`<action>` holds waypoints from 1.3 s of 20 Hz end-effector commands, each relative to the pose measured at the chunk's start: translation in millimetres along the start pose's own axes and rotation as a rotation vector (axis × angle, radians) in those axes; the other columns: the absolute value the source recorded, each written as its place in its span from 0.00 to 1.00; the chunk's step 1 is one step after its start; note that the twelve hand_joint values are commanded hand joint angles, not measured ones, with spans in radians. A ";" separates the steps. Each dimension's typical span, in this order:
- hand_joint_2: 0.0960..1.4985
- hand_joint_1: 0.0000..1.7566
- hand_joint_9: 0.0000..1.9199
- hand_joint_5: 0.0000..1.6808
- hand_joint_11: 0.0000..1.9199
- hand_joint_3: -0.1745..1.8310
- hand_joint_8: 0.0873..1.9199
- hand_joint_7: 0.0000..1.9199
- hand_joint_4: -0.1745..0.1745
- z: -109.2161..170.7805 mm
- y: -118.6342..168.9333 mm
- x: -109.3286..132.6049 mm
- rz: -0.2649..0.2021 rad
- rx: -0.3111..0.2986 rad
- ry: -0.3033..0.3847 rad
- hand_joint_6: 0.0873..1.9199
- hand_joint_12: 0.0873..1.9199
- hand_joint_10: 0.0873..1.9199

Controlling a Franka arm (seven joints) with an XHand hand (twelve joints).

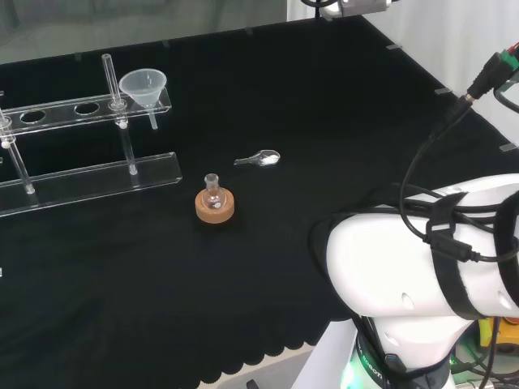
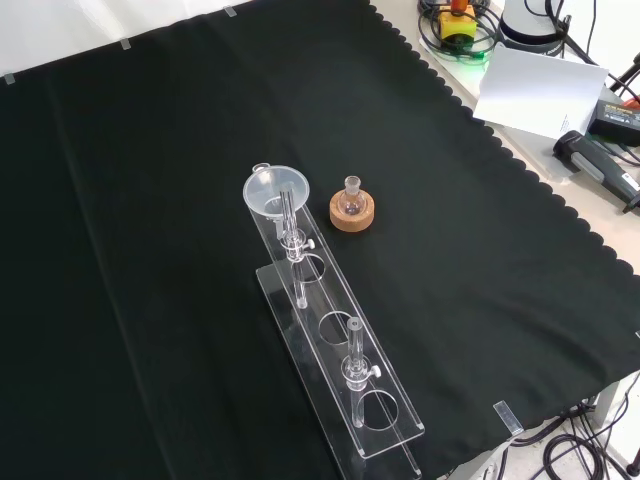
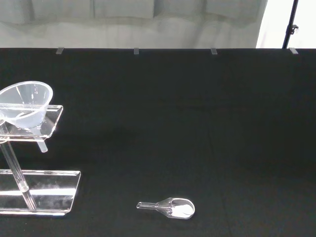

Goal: Pick up the funnel from the transparent funnel stand.

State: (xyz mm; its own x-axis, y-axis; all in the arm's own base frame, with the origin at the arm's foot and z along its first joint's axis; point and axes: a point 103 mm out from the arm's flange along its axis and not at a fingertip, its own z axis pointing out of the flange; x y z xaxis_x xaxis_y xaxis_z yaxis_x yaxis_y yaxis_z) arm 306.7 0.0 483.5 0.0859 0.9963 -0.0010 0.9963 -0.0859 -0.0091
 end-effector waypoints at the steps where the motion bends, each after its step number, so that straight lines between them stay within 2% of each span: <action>1: 0.31 0.15 0.06 0.08 0.00 0.21 0.00 0.09 0.82 5.6 10.8 -9.4 -0.002 -0.005 -0.004 0.00 0.30 0.00; 4: 0.32 0.11 0.01 0.01 0.00 0.16 0.00 0.01 0.79 17.1 34.1 -32.5 0.004 -0.009 0.020 0.00 0.19 0.00; 9: 0.33 0.11 0.00 0.00 0.00 0.14 0.00 0.00 0.78 28.9 71.3 -78.2 0.003 -0.045 0.032 0.00 0.17 0.00; 14: 0.34 0.12 0.00 0.00 0.00 0.13 0.00 0.00 0.77 21.4 104.0 -104.4 -0.025 -0.016 0.065 0.00 0.15 0.00; 20: 0.35 0.12 0.00 0.00 0.00 0.13 0.00 0.00 0.75 15.9 132.6 -98.3 -0.070 -0.038 0.078 0.00 0.15 0.00; 26: 0.35 0.12 0.00 0.00 0.00 0.13 0.00 0.00 0.74 32.8 153.5 -73.3 -0.102 -0.041 0.103 0.00 0.15 0.00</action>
State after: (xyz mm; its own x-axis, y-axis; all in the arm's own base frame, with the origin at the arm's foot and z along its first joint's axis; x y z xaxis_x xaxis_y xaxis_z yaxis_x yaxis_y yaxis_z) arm 430.9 -96.2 458.9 0.0206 0.9969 0.0763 0.9997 -0.0214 0.0093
